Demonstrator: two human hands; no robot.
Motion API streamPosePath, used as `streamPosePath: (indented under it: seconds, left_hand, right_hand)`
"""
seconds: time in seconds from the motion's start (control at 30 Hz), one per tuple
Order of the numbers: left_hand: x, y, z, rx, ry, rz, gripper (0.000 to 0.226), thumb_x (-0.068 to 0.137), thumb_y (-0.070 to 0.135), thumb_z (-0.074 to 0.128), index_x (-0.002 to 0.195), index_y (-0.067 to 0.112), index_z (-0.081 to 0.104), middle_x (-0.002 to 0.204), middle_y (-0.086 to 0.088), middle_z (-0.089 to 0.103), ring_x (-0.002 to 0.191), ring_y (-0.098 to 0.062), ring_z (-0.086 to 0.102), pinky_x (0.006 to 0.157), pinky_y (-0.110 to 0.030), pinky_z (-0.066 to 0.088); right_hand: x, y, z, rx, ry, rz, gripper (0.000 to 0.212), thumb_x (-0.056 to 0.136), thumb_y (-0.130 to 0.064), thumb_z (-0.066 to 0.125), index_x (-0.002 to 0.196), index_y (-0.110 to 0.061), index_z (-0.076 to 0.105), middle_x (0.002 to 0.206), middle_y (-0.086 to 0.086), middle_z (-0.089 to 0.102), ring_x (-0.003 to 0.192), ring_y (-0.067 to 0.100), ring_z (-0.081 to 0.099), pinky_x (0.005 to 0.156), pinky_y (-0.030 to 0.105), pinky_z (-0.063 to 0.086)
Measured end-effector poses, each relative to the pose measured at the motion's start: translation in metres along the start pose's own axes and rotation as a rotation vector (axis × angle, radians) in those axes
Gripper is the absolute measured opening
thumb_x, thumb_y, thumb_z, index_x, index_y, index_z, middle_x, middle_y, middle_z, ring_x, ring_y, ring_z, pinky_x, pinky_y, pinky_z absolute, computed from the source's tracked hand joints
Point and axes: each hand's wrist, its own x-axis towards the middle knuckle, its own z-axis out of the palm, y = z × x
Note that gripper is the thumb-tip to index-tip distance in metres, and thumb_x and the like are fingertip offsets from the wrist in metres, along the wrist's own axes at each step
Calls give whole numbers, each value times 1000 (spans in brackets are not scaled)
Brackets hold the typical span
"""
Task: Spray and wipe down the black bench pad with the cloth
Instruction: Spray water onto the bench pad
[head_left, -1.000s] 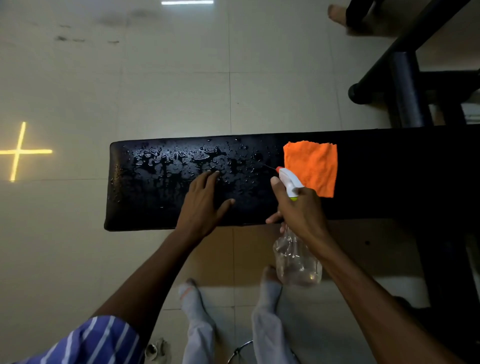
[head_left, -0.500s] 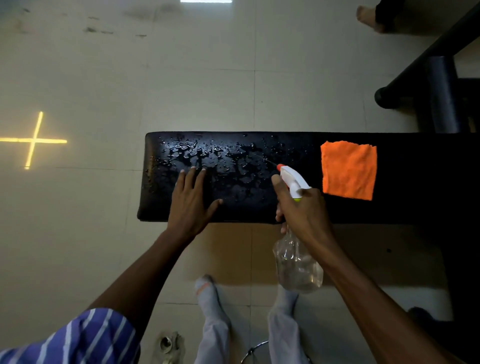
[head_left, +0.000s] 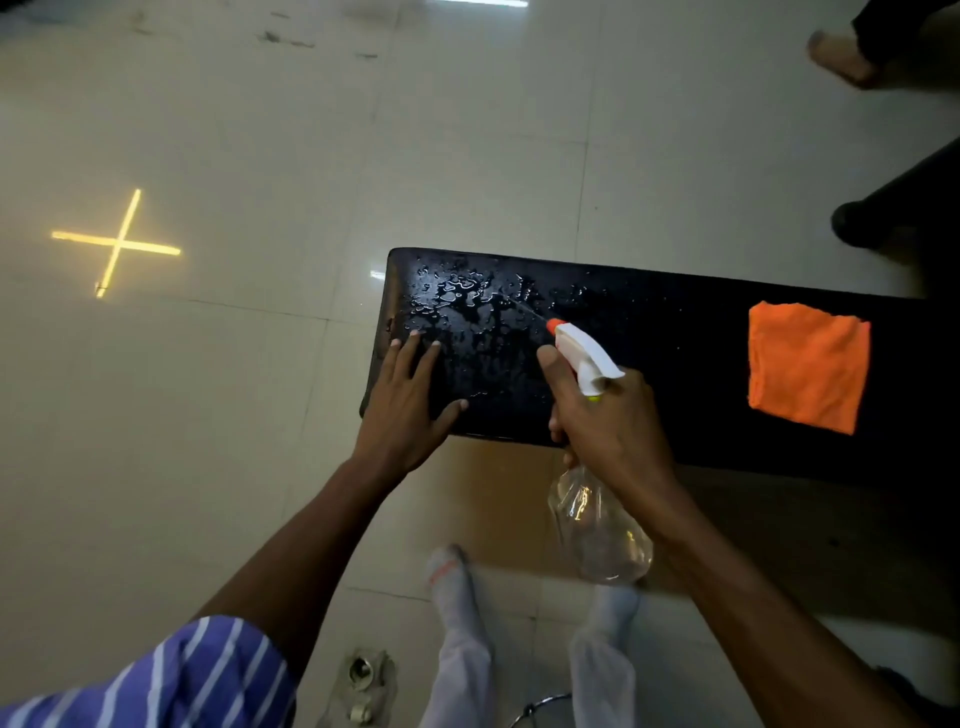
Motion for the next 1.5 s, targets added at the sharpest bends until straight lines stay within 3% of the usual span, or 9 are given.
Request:
streamPosePath:
  seconds: [0.07,0.2,0.3,0.5,0.8,1.13,1.23,1.37,1.5]
  left_hand:
    - [-5,-9,-3,-28,5,-5,85,97,53,61,163,17,22,173,-7,12,161,-30,6,128,-50,19]
    - [-14,-22,-7,-58,-6,-13,82,97,50,62,162,15,26,172,-7,14,160,-30,12,127,-49,25]
    - [-22,-27,-9,-88,-17,-15,81,97,49,62,161,14,28,172,-7,16,159,-29,14,127,-49,28]
    - [-31,-25,-10,-130,-19,-20,81,98,47,63,162,14,25,171,-7,18,159,-27,16,127,-46,28]
    - [-28,6,-3,-116,-22,47,85,99,45,62,164,13,17,171,-8,18,160,-26,12,129,-48,21]
    - [-9,97,38,-54,-84,235,84,100,46,61,164,14,18,171,-8,18,160,-27,10,129,-41,15]
    - [-5,126,49,-34,-107,279,82,100,44,60,164,14,18,171,-7,18,160,-27,10,129,-40,15]
    - [1,164,64,-9,-163,318,82,100,44,60,164,15,17,172,-7,16,160,-27,9,130,-44,17]
    - [8,202,76,3,-167,340,76,101,42,60,162,12,24,168,-8,24,157,-27,17,127,-44,24]
  right_hand:
    - [-1,-5,10,-8,5,10,61,94,-64,62,124,-11,69,60,5,70,50,20,68,55,50,63]
    - [-11,-11,30,-49,-108,-7,55,86,-75,59,120,-33,71,75,-3,78,67,14,74,54,46,64]
    - [-16,-7,41,-131,-41,26,60,92,-68,60,93,-9,72,66,11,71,62,30,71,66,53,63]
    - [-34,3,47,-113,-151,26,52,89,-71,60,116,-28,72,71,-7,77,53,3,68,49,31,58]
    - [-55,32,15,-56,-33,138,91,68,-90,51,110,-12,71,63,4,73,48,9,64,61,51,61]
    - [-59,79,-63,18,129,178,57,87,-72,60,135,-42,66,69,-9,67,71,12,68,78,50,63]
    - [-62,93,-90,37,129,210,68,80,-80,58,127,-31,68,83,-2,76,79,17,73,77,55,62]
    - [-65,117,-122,72,193,201,31,95,-62,61,124,-54,66,61,-5,67,56,8,61,71,49,62]
    - [-66,134,-151,71,175,204,21,97,-55,64,110,-72,62,70,-6,76,63,4,67,74,49,63]
